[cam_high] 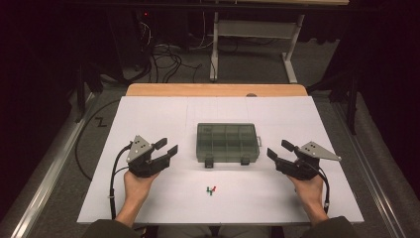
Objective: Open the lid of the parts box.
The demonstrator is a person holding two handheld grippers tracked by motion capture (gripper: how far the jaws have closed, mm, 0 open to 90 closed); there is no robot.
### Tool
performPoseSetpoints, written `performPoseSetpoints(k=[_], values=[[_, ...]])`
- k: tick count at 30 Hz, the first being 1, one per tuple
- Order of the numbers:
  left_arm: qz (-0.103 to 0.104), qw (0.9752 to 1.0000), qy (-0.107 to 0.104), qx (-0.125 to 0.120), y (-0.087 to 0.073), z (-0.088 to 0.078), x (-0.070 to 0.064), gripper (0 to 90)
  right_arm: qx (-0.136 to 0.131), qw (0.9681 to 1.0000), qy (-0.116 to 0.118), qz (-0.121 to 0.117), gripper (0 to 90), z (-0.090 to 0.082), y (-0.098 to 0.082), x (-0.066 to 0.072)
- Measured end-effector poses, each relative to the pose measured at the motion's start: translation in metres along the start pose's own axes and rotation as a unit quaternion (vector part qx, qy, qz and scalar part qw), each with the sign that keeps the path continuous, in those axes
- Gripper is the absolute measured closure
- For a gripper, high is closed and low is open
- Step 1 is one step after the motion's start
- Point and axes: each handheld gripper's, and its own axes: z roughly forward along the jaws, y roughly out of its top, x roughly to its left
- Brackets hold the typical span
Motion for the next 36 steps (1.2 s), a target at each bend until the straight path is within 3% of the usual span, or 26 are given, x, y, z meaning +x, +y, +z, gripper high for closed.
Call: performPoseSetpoints(k=[14, 20, 26, 29, 36], values=[[-0.006, 0.9999, -0.001, 0.009, -0.005, 0.015, 0.001, 50.2, 0.007, 1.0, 0.006, -0.003, 36.3, 0.016, 0.006, 0.006], [-0.002, 0.9997, 0.0, 0.025, -0.009, 0.023, -0.004, 50.2, 0.022, 0.9997, 0.013, 0.002, 40.4, 0.021, 0.009, 0.007], [0.012, 0.9988, 0.0, 0.047, -0.013, 0.03, -0.01, 51.7, 0.038, 0.9991, 0.016, 0.002, 45.6, 0.024, 0.01, 0.008], [0.021, 0.997, 0.005, 0.074, -0.014, 0.033, -0.014, 52.8, 0.062, 0.9978, 0.022, 0.003, 51.0, 0.024, 0.014, 0.008], [0.024, 0.9938, 0.014, 0.108, -0.015, 0.036, -0.018, 57.3, 0.095, 0.9951, 0.027, -0.006, 59.0, 0.026, 0.017, 0.009]])
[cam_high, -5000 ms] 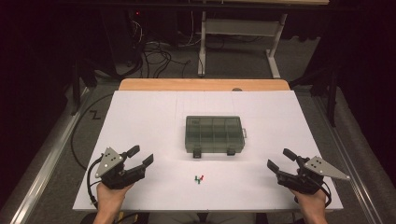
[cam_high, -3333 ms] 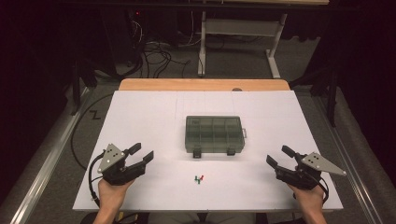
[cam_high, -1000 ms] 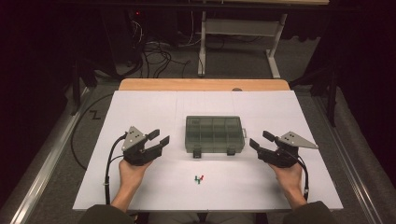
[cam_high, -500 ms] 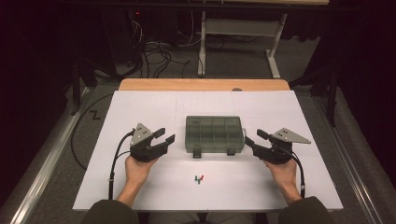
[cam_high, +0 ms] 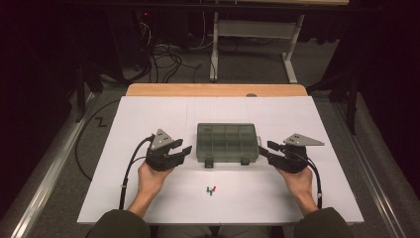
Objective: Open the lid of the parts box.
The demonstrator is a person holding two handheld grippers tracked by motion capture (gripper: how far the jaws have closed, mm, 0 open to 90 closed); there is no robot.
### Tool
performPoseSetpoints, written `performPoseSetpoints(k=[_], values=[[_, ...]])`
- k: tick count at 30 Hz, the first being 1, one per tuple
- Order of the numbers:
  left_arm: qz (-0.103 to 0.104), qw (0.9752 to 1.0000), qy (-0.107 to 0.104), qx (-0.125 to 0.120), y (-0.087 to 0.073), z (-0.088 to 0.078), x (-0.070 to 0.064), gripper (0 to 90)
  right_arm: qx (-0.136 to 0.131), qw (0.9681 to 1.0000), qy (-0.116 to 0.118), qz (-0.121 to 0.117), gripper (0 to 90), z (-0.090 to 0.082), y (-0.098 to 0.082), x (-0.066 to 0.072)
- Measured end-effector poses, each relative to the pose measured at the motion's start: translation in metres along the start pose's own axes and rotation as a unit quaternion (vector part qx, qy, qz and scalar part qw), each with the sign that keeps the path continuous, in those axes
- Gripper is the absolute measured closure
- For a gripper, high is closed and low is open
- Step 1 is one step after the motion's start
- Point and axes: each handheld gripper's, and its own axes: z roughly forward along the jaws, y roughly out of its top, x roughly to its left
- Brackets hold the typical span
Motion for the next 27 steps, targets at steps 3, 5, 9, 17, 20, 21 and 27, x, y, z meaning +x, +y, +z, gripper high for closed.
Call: performPoseSetpoints(k=[3, 5, 9, 17, 20, 21, 27], values=[[-0.009, 0.9999, 0.003, 0.014, 0.002, 0.0, 0.0, 64.7, 0.011, 0.9999, -0.003, -0.003, 63.6, -0.001, 0.001, 0.0], [-0.01, 0.9996, 0.016, 0.023, 0.002, 0.001, 0.001, 68.2, 0.029, 0.9995, -0.002, -0.008, 69.1, -0.001, 0.002, 0.0], [-0.012, 0.9989, 0.024, 0.039, 0.001, 0.003, 0.001, 72.5, 0.052, 0.9986, 0.002, -0.009, 75.7, -0.001, 0.003, -0.001], [0.008, 0.9951, 0.031, 0.094, -0.006, 0.009, -0.004, 85.0, 0.109, 0.9937, 0.01, -0.023, 90.0, 0.001, 0.008, 0.001], [0.02, 0.9931, 0.033, 0.111, -0.009, 0.011, -0.006, 88.4, 0.128, 0.9915, 0.01, -0.023, 90.0, 0.003, 0.008, 0.001], [0.024, 0.9921, 0.035, 0.118, -0.01, 0.012, -0.006, 88.9, 0.132, 0.9908, 0.009, -0.026, 90.0, 0.004, 0.007, 0.001], [0.035, 0.9867, 0.044, 0.153, -0.017, 0.018, -0.011, 89.3, 0.159, 0.9867, 0.017, -0.029, 90.0, 0.009, 0.006, 0.002]])
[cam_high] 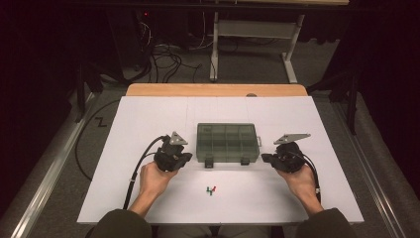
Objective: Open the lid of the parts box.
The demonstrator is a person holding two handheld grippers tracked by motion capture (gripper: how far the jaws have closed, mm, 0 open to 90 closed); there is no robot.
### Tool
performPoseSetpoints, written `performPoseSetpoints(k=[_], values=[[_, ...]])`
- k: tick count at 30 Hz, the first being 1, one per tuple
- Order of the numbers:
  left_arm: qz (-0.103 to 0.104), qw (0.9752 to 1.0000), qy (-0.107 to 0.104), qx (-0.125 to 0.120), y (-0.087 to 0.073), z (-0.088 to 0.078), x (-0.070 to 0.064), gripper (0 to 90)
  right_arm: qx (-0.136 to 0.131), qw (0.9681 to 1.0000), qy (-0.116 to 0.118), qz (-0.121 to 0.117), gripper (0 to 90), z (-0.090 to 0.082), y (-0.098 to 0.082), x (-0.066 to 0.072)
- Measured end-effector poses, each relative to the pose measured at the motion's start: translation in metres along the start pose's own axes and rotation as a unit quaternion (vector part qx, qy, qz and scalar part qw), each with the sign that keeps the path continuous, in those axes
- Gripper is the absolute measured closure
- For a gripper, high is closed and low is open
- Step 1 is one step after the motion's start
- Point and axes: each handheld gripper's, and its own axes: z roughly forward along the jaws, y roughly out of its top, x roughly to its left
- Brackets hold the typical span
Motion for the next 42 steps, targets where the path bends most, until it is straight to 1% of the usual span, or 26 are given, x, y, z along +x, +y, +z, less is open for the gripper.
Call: performPoseSetpoints(k=[3, 4, 6, 8, 11, 14, 20, 29, 32, 36, 42], values=[[0.002, 1.0, 0.001, 0.006, -0.001, 0.003, -0.003, 89.3, 0.007, 1.0, 0.003, -0.002, 90.0, 0.002, 0.0, 0.001], [0.005, 0.9999, 0.001, 0.011, -0.002, 0.004, -0.003, 89.3, 0.01, 0.9999, 0.003, -0.003, 90.0, 0.003, 0.0, 0.001], [0.004, 0.9999, 0.001, 0.014, -0.003, 0.005, -0.005, 89.3, 0.015, 0.9999, 0.002, -0.008, 90.0, 0.005, 0.001, 0.003], [0.007, 0.9999, 0.0, 0.015, -0.004, 0.007, -0.006, 89.3, 0.018, 0.9998, 0.003, -0.009, 90.0, 0.005, 0.001, 0.005], [0.005, 0.9999, 0.0, 0.015, -0.004, 0.009, -0.007, 89.3, 0.018, 0.9997, 0.004, -0.013, 90.0, 0.006, 0.001, 0.005], [0.006, 0.9999, 0.0, 0.014, -0.004, 0.01, -0.008, 89.3, 0.02, 0.9997, 0.005, -0.012, 90.0, 0.007, 0.001, 0.005], [0.006, 0.9998, -0.001, 0.016, -0.003, 0.011, -0.009, 89.3, 0.013, 0.9998, 0.007, -0.011, 90.0, 0.006, 0.002, 0.006], [0.005, 0.9999, -0.002, 0.011, -0.002, 0.01, -0.009, 89.0, 0.002, 0.9999, 0.007, -0.012, 90.0, 0.004, 0.002, 0.006], [0.01, 0.9999, 0.001, 0.009, -0.002, 0.011, -0.01, 88.6, -0.002, 0.9999, 0.006, -0.011, 90.0, 0.003, 0.003, 0.006], [0.011, 0.9999, 0.002, 0.004, 0.0, 0.011, -0.01, 86.7, -0.006, 0.9999, 0.005, -0.009, 90.0, 0.001, 0.003, 0.005], [0.014, 0.9999, 0.006, 0.005, -0.001, 0.013, -0.012, 83.3, -0.012, 0.9999, 0.004, -0.007, 90.0, -0.001, 0.004, 0.005]])
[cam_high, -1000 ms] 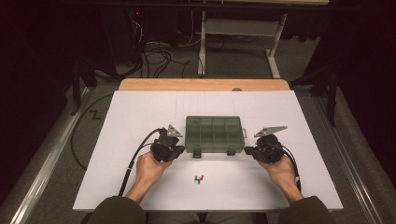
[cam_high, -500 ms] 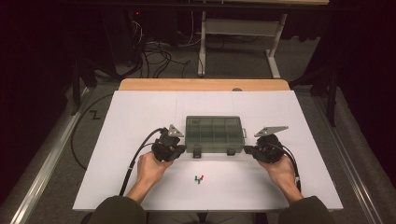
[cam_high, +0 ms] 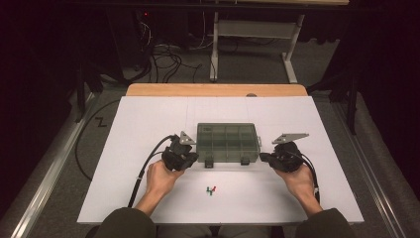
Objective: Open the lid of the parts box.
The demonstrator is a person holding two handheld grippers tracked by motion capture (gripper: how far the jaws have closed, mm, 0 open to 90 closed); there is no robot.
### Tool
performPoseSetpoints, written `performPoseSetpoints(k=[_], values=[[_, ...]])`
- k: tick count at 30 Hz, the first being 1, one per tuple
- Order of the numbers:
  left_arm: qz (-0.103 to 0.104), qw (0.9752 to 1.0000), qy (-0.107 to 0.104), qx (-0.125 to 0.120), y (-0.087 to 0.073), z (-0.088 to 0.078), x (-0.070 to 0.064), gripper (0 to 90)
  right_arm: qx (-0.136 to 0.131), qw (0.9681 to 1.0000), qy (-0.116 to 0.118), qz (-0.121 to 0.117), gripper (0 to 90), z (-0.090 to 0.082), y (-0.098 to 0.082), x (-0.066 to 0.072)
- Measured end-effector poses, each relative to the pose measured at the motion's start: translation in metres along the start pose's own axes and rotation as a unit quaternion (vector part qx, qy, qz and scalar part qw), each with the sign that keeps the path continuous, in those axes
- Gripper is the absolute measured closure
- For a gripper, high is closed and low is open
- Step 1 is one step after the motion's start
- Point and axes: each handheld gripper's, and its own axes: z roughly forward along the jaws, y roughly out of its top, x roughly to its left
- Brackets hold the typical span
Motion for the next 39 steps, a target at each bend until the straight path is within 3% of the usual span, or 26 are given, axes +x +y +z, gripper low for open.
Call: performPoseSetpoints(k=[13, 20, 28, 32, 35, 39], values=[[0.016, 0.9998, 0.013, -0.008, 0.005, 0.006, -0.006, 72.7, -0.007, 1.0, -0.002, 0.002, 90.0, -0.004, 0.004, -0.001], [0.025, 0.9992, 0.027, -0.017, 0.011, 0.008, -0.01, 62.3, -0.014, 0.9999, -0.004, 0.003, 90.0, -0.006, 0.012, -0.001], [0.033, 0.9981, 0.04, -0.034, 0.02, 0.009, -0.012, 50.9, -0.004, 0.9999, -0.001, 0.009, 88.4, -0.001, 0.018, -0.002], [0.033, 0.998, 0.043, -0.033, 0.022, 0.009, -0.013, 49.8, -0.002, 0.9999, -0.003, 0.01, 86.9, -0.001, 0.019, -0.002], [0.039, 0.9975, 0.045, -0.038, 0.024, 0.009, -0.015, 49.8, -0.003, 0.9999, -0.005, 0.014, 85.1, -0.001, 0.018, -0.004], [0.04, 0.9974, 0.044, -0.04, 0.027, 0.008, -0.016, 49.6, -0.003, 0.9992, -0.003, 0.04, 79.5, -0.001, 0.018, -0.009]])
